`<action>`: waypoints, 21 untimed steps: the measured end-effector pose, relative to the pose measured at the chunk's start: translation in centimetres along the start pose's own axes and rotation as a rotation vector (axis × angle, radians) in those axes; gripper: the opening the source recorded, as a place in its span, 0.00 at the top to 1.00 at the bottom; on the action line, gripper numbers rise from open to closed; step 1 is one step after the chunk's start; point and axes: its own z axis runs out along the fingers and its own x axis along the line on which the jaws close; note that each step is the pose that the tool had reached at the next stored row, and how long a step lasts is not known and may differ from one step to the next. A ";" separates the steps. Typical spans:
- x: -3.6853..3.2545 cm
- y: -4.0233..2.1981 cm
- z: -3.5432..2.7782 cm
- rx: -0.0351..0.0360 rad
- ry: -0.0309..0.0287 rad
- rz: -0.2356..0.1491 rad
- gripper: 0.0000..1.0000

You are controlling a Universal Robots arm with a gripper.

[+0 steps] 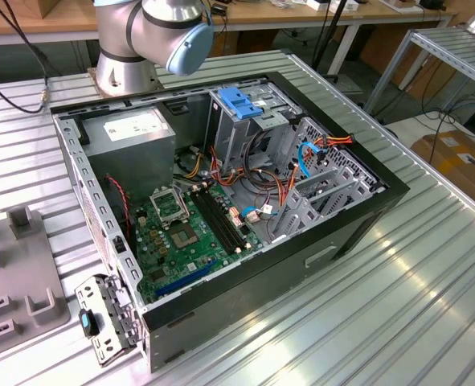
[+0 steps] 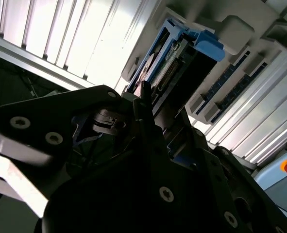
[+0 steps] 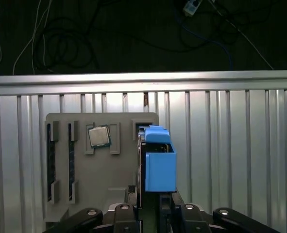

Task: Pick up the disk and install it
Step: 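Pick up the disk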

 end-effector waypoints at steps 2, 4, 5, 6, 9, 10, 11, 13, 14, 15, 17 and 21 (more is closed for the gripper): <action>-0.01 0.00 -0.71 0.0000 0.0006 0.000 0.65; -0.02 0.00 -1.38 0.0001 0.0010 0.000 0.65; -0.02 0.00 -1.39 0.0003 0.0009 0.000 0.65; -0.02 0.00 -1.39 0.0004 0.0008 0.000 0.65; -0.02 0.00 -1.43 0.0001 0.0010 0.000 0.65; -0.02 0.00 -1.50 -0.0001 0.0011 0.000 0.65; -0.02 0.00 -1.60 -0.0003 0.0012 0.000 0.65; -0.03 0.00 -2.28 0.0001 0.0010 -0.001 0.65; -0.04 0.00 -2.51 0.0001 0.0009 -0.001 0.65; -0.04 0.00 -3.02 0.0000 0.0010 -0.001 0.65; -0.05 0.00 -3.79 0.0000 0.0010 -0.001 0.65; -0.07 0.00 -5.06 0.0002 0.0010 -0.001 0.65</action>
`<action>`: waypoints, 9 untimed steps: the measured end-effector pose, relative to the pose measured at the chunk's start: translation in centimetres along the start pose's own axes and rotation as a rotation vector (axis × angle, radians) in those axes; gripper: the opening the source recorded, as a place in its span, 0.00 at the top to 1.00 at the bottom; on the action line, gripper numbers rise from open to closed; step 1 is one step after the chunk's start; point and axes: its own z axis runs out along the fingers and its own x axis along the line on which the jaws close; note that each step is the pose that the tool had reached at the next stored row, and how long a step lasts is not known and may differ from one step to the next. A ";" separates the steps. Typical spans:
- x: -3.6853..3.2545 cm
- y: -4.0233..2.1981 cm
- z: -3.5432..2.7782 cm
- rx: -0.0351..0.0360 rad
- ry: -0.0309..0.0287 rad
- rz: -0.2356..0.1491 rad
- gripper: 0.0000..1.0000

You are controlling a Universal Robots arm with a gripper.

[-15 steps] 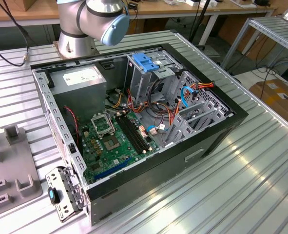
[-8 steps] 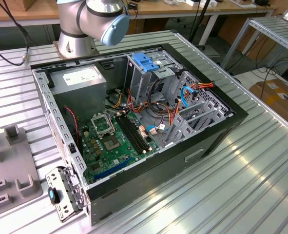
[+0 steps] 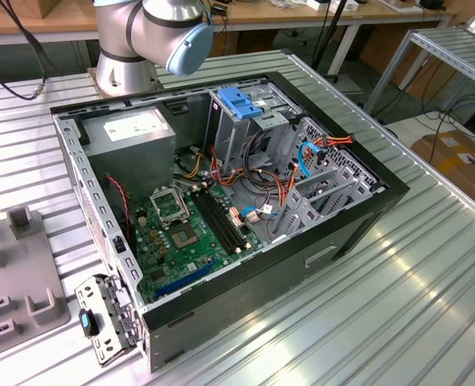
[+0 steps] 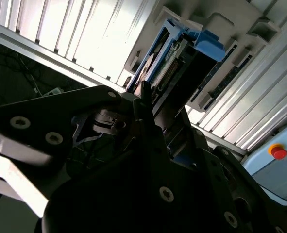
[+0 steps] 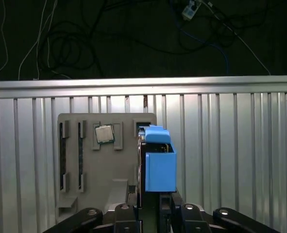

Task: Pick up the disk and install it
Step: 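Pick up the disk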

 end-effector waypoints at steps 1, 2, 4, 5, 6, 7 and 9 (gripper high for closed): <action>-0.01 0.00 -0.45 0.0000 0.0000 0.000 0.65; -0.01 0.00 -1.08 0.0000 0.0000 0.000 0.65; -0.03 0.00 -1.75 -0.0001 0.0000 0.000 0.65; -0.04 0.00 -2.06 0.0000 -0.0001 0.000 0.65; -0.05 0.00 -2.31 0.0000 0.0000 0.000 0.65; -0.06 0.00 -2.49 -0.0001 0.0000 0.000 0.65; -0.07 0.00 -2.81 -0.0001 0.0000 0.000 0.65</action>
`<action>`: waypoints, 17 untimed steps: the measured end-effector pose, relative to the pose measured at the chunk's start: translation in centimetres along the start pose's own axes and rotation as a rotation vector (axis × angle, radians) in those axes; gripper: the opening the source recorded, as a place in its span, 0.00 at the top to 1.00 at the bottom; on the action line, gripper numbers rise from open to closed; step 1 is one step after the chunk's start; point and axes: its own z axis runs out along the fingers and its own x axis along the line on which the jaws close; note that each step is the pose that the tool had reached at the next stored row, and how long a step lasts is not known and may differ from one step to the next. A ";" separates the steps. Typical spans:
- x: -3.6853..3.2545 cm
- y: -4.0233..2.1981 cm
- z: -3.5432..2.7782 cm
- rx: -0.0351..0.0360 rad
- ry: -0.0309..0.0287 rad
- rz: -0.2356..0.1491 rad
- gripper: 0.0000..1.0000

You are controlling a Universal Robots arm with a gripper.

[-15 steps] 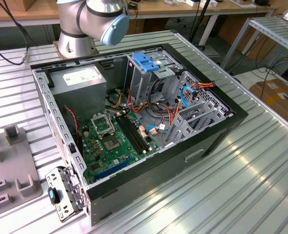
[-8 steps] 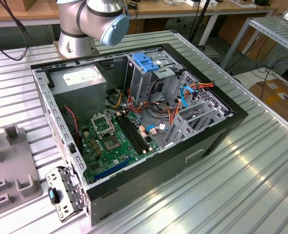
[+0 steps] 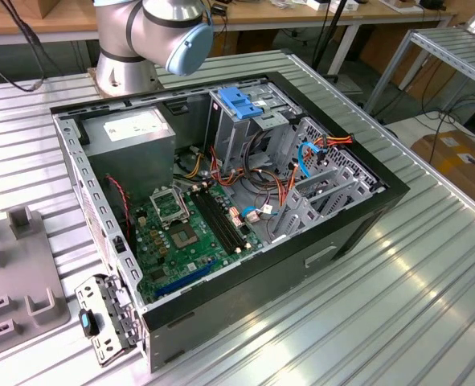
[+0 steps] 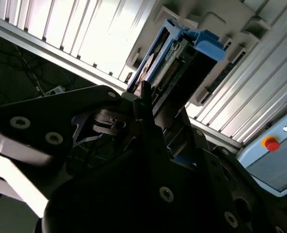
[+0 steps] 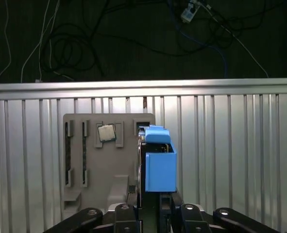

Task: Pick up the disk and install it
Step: 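Pick up the disk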

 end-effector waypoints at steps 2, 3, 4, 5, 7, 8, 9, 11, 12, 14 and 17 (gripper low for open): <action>-0.01 0.00 -0.44 0.0000 -0.0001 0.000 0.65; -0.02 0.00 -0.68 0.0000 0.0000 0.000 0.65; -0.02 0.00 -0.99 0.0000 0.0000 0.000 0.65; -0.03 0.00 -1.08 0.0001 0.0000 0.000 0.65; -0.03 0.00 -1.08 0.0002 -0.0001 0.000 0.65; -0.03 0.00 -1.13 0.0002 -0.0001 0.000 0.65; -0.03 0.00 -1.16 0.0003 0.0000 0.000 0.65; -0.03 0.00 -1.16 0.0002 0.0000 0.000 0.65; -0.03 0.00 -1.16 0.0003 0.0000 0.000 0.65; -0.04 -0.04 -1.17 0.0003 0.0000 0.000 0.65; -0.03 -0.06 -1.17 0.0003 0.0000 0.000 0.65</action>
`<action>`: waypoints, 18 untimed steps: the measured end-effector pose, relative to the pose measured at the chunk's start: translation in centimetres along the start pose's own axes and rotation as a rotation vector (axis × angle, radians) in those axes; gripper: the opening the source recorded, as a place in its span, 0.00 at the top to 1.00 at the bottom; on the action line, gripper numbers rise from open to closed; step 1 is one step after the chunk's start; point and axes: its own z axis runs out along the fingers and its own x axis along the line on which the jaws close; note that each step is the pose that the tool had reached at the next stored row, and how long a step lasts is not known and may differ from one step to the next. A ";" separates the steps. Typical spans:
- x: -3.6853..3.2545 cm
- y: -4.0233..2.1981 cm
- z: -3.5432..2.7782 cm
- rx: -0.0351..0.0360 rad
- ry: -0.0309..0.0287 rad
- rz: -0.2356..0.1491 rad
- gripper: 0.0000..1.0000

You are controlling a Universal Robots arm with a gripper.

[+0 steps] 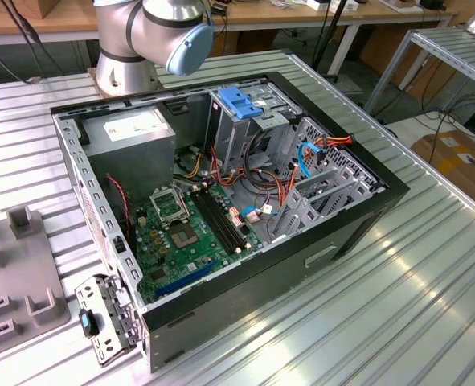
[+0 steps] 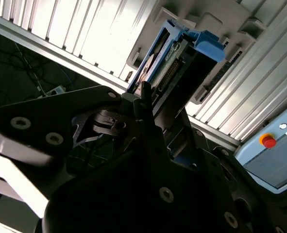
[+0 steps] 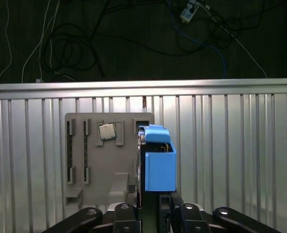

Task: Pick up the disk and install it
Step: 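Pick up the disk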

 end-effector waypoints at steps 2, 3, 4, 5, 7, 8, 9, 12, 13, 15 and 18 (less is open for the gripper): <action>-0.01 -0.07 -0.01 0.0000 0.0000 0.000 0.65; 0.00 -0.14 0.00 0.0000 0.0000 0.000 0.65; -0.01 -0.27 0.00 0.0000 0.0000 0.000 0.65; -0.01 -0.35 0.00 0.0000 0.0000 0.000 0.65; -0.02 -0.68 0.00 0.0001 0.0000 0.000 0.65; -0.03 -0.84 0.00 0.0000 0.0000 0.000 0.65; -0.03 -1.17 0.00 0.0000 0.0000 0.000 0.65; -0.05 -1.71 0.01 0.0002 -0.0001 0.000 0.65; -0.06 -1.73 0.00 0.0000 0.0000 0.000 0.65; -0.05 -1.74 0.00 0.0000 0.0000 0.000 0.65; -0.06 -1.74 -0.45 0.0000 0.0002 0.000 0.65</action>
